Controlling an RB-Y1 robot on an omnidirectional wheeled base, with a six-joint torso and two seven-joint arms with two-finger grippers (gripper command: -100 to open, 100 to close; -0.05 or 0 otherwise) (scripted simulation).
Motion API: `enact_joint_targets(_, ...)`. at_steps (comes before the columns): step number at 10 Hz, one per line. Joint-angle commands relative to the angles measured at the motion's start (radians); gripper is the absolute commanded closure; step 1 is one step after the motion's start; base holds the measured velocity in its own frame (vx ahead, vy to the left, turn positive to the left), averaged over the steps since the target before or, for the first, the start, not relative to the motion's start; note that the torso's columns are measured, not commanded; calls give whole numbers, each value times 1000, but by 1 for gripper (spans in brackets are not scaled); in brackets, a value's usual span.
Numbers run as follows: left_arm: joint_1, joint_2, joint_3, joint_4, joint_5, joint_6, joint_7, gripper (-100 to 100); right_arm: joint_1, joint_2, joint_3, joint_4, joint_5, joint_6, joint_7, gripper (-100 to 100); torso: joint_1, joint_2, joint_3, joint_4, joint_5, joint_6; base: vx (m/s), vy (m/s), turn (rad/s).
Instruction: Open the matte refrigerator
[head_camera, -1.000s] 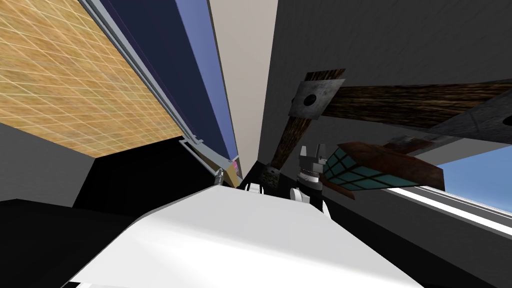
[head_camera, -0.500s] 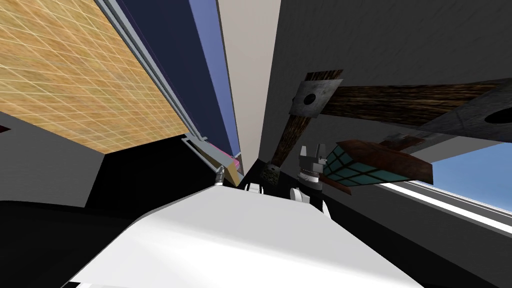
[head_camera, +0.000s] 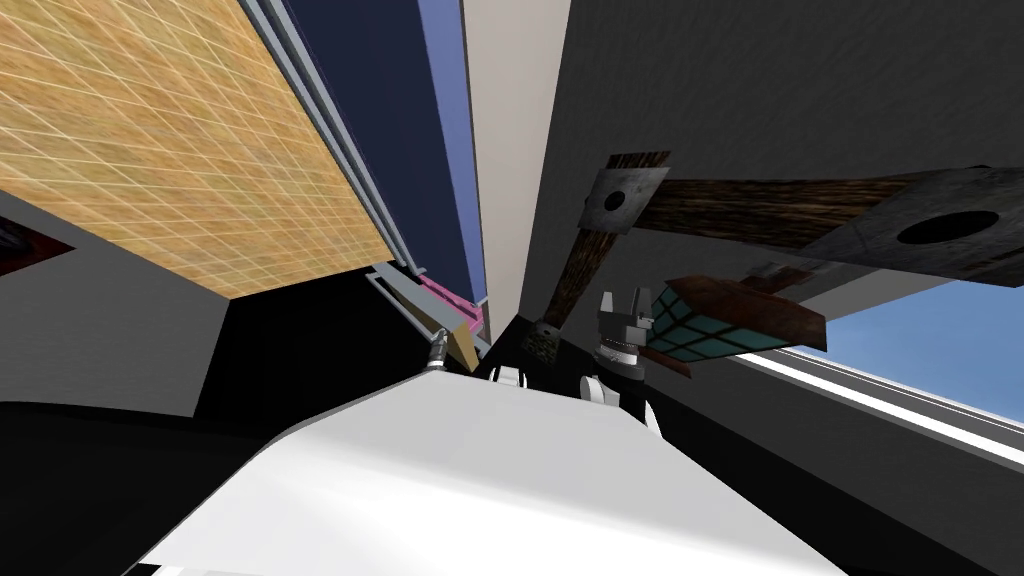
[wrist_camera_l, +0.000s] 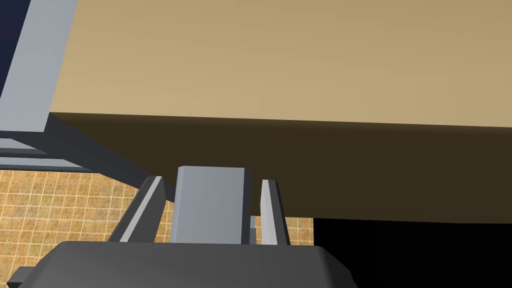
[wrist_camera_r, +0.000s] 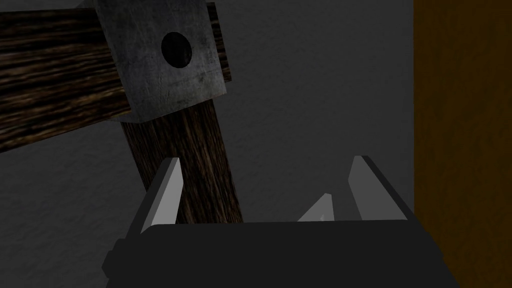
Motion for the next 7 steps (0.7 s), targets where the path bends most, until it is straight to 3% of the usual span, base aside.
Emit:
enact_joint_targets(1,9,10,-4,-5,-2,1,15,100,0,0,0,0,0,0,0,0,1,4,3,1,0,-1,-189,92,19)
enact_joint_targets(7,22,31,-12,1,-8,-9,41,100,0,0,0,0,0,0,0,0,2,2,2,1,0,-1,-147,57,19)
